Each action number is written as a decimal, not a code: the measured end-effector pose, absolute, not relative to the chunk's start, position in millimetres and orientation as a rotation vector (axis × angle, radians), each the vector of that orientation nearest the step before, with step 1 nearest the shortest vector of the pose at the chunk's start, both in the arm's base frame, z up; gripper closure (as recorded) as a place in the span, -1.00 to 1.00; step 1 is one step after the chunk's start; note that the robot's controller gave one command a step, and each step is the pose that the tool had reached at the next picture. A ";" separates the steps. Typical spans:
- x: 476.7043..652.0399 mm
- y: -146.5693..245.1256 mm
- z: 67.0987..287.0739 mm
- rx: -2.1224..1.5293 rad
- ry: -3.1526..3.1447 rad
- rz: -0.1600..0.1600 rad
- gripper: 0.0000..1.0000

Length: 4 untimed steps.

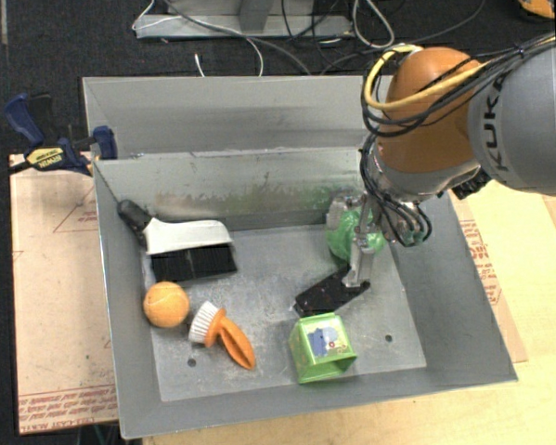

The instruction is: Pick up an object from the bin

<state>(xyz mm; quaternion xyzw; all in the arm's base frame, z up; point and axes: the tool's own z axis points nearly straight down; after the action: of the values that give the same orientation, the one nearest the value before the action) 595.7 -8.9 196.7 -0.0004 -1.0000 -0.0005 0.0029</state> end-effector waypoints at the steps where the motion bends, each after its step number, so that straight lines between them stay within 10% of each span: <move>1: 597.2 -8.9 201.6 0.000 -3.144 -0.001 -1.00; 2: 584.3 -17.0 140.5 0.277 -3.133 -0.001 -1.00; 4: 566.3 -21.0 139.5 0.502 -3.111 -0.001 -1.00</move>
Offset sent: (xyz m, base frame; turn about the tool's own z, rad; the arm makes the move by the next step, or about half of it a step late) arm -0.0259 -0.0180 -0.1267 -0.3753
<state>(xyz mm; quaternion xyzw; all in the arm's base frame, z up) 566.3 -21.0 139.5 0.1592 -0.9872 -0.0002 -0.0046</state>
